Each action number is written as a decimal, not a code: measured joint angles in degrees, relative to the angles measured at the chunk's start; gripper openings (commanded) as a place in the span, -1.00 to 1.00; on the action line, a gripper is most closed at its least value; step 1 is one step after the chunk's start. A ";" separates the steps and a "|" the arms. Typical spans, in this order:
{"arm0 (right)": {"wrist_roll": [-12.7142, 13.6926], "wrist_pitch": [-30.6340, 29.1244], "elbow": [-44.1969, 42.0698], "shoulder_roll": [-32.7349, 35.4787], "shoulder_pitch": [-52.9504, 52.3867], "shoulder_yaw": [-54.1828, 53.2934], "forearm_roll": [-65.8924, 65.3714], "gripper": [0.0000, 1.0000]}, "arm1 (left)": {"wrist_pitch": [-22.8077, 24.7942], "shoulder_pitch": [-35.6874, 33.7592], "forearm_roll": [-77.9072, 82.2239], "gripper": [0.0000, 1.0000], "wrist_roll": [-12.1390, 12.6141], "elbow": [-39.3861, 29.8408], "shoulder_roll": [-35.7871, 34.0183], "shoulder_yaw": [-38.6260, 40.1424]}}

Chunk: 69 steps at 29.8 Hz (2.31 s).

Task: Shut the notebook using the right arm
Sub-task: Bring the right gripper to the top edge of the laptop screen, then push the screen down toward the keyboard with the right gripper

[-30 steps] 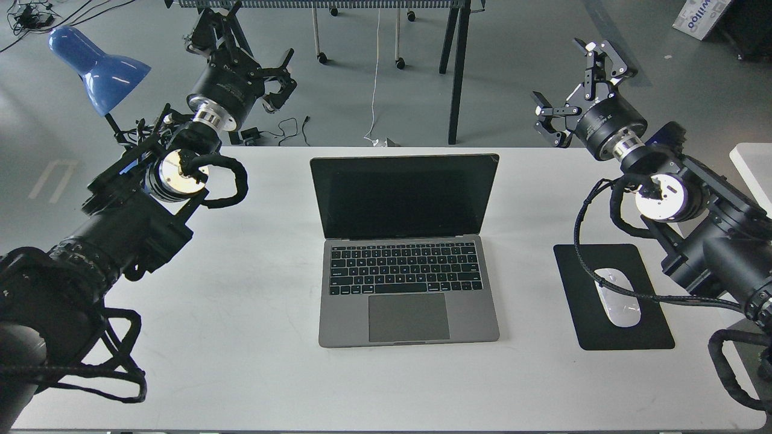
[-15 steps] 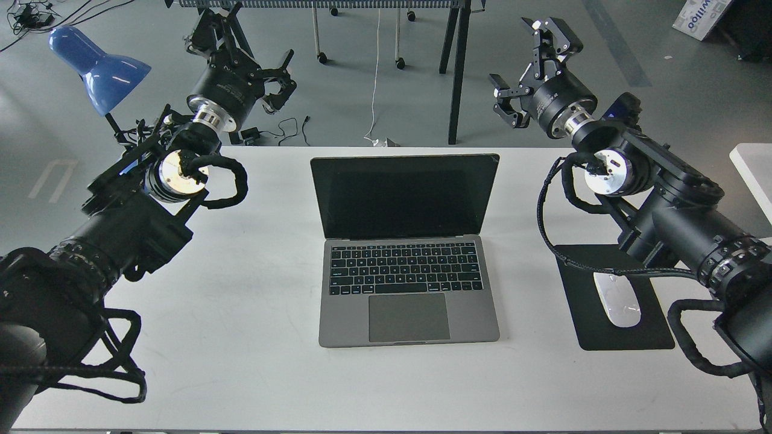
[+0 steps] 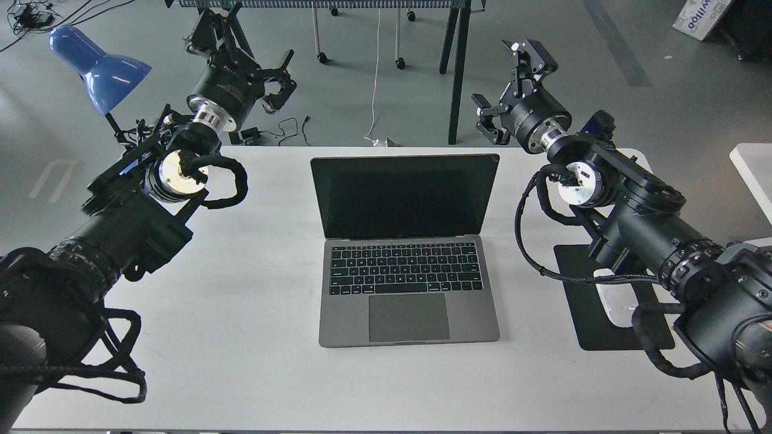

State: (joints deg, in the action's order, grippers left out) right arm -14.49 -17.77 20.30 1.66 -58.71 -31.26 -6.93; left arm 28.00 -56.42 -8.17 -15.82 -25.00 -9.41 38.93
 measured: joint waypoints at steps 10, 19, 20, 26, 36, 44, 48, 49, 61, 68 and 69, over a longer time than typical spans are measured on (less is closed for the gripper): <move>-0.06 0.00 5.41 0.02 1.85 5.12 0.17 1.00 | 0.00 0.08 0.00 1.00 0.00 -0.01 0.00 0.00; 0.07 0.89 19.78 8.31 5.96 7.02 0.01 1.00 | 0.00 0.09 0.00 1.00 0.00 -0.03 0.03 0.00; 0.08 1.04 21.43 9.58 6.20 7.61 0.00 1.00 | 0.00 0.09 0.00 1.00 0.00 -0.02 0.02 0.00; 0.08 2.14 26.40 12.86 7.13 10.11 -0.01 1.00 | 0.00 0.09 0.00 1.00 0.00 0.01 0.01 0.00; 0.09 3.32 31.92 15.35 7.73 14.48 -0.02 1.00 | 0.00 0.09 0.00 1.00 0.00 0.00 0.12 0.00; 3.02 5.51 36.38 16.84 9.56 14.76 -0.01 1.00 | 0.00 0.09 0.00 1.00 0.00 -0.04 0.02 0.00; 3.90 5.63 37.79 17.90 11.09 14.95 -0.01 1.00 | 0.00 0.09 0.00 1.00 0.00 -0.04 0.05 0.00; 3.93 5.63 38.29 18.22 11.56 14.98 -0.02 1.00 | 0.00 0.09 0.00 1.00 0.00 -0.04 0.05 0.00; 3.95 5.64 39.65 19.55 15.16 15.24 -1.82 1.00 | 0.00 0.09 0.00 1.00 0.00 0.02 0.03 0.00; 3.90 5.64 39.39 18.59 18.73 16.26 -5.93 1.00 | 0.00 0.09 0.00 1.00 0.00 0.00 0.18 0.00; 3.90 5.64 39.33 18.57 19.10 16.30 -6.02 1.00 | 0.00 0.09 0.00 1.00 0.00 -0.01 0.18 0.00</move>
State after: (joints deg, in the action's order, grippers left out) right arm -10.60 -12.13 59.63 20.23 -39.61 -14.96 -12.95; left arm 28.00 -56.34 -8.17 -15.82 -25.01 -9.23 38.94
